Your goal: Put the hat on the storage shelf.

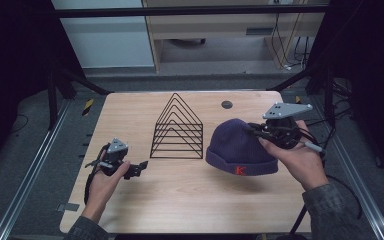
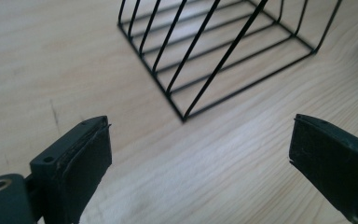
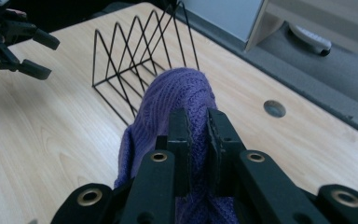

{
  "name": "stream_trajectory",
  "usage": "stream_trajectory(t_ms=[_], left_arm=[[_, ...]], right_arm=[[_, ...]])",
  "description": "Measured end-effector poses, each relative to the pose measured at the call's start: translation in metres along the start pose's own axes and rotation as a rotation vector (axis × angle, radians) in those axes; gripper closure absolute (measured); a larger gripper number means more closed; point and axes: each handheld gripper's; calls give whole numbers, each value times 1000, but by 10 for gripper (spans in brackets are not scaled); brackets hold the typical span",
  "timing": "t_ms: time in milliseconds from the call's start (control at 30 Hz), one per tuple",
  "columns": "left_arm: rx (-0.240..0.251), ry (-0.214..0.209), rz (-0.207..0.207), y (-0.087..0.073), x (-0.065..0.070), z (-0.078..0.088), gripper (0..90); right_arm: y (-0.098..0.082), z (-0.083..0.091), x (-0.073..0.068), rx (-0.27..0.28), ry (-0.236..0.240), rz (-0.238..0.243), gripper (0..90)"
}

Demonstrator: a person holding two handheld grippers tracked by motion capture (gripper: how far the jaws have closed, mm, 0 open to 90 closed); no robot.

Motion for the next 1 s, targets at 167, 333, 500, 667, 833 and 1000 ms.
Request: stream_trajectory(t_ms=[167,333,500,667,833,1000], left_arm=[[48,-21,-32,29,3,13,47],[77,-72,-48,56,7,23,47],[79,-73,-114,80,14,34,44],[94,-102,-145,102,22,40,42],[117,-104,-168,118,28,44,45],[123,-109,-179,132,29,42,47]], right_arm=[[21,9,6,24,-16,28,811],[35,12,13,40,-32,29,811],[55,11,20,69,-57,35,811],[71,8,25,94,-70,46,811],[91,5,28,127,-76,48,811],[108,-1,28,152,-76,47,810]])
Point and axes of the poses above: each handheld gripper's, and its own axes: z roughly backward along the jaws, y roughly out of its top, x roughly to its right, and after that the axes turned 15 degrees about y, right-handed
